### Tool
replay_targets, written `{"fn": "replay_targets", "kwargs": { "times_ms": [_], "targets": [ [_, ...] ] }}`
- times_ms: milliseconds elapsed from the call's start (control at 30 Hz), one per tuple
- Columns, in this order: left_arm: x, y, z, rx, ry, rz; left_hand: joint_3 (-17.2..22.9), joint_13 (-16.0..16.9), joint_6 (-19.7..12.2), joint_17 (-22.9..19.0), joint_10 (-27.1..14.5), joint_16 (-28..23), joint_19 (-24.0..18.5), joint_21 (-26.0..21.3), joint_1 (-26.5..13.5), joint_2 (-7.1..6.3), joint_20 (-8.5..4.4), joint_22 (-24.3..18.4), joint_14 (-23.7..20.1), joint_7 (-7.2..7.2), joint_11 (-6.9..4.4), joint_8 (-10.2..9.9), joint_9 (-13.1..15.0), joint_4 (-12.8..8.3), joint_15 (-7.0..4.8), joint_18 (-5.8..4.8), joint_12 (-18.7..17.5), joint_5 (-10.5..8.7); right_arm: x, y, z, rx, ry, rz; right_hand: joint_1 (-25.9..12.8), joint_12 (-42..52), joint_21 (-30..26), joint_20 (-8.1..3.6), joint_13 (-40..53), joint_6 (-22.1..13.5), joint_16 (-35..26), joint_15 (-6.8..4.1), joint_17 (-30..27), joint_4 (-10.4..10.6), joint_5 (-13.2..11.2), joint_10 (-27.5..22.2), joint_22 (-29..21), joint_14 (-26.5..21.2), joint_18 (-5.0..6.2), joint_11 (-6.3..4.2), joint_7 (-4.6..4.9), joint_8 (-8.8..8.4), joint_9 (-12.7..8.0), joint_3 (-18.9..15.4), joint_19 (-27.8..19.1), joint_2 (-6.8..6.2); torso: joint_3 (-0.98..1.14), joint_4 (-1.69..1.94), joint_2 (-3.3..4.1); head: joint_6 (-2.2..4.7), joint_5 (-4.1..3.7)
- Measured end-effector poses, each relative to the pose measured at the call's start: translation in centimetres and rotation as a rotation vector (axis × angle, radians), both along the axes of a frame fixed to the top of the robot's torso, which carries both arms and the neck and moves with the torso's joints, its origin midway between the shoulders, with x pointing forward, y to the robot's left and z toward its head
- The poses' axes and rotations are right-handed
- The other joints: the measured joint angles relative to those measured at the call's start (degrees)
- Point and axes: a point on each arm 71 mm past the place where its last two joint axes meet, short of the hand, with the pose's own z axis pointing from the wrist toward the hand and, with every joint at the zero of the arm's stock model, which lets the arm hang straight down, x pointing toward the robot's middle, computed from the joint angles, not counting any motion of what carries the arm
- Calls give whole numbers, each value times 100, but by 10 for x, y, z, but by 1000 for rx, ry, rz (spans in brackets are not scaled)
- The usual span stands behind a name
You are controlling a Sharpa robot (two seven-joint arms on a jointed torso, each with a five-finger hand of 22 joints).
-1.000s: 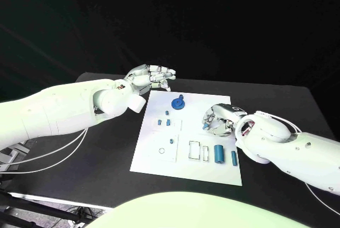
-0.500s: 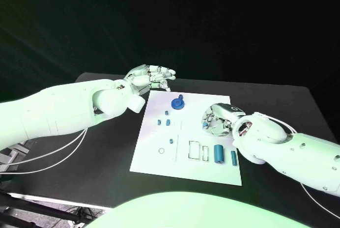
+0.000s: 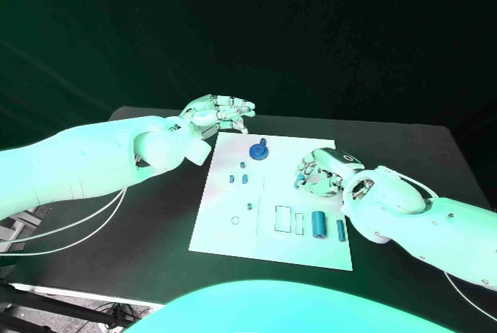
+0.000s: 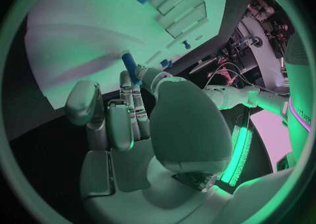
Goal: Assemble the parts on the task board
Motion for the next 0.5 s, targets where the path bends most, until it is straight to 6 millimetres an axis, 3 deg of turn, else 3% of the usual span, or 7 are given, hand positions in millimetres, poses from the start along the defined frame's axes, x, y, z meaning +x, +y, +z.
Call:
{"fn": "replay_targets", "kwargs": {
  "times_ms": [300, 500],
  "targets": [
    [0, 1, 0, 3, -1, 1, 0, -2, 0, -11, 0, 0, 0, -23, 19, 19, 0, -6, -17, 0, 0, 0, -6, 0, 17, 0, 0, 0, -9, 0, 26, 78, -54, 9, 15, 11, 50, 0, 16, 2, 0, 0, 18, -16, 0, 28, -1, 0, 2, -10, 5, -7, 0, 16, 0, 15, -2, -10, -3, 0, -5],
    [0, 1, 0, 4, -3, -2, 0, -2, 0, -11, 0, 0, 0, -23, 19, 19, 0, -6, -17, 0, 0, 0, -6, 0, 17, 0, 0, 0, -23, 20, 35, 130, -49, 59, 16, 11, 50, 0, 15, -4, 0, 0, 13, -17, -1, 28, -1, 0, 4, -10, 12, -6, 0, 16, 0, 14, 2, -10, -1, 0, 40]
  ]
}}
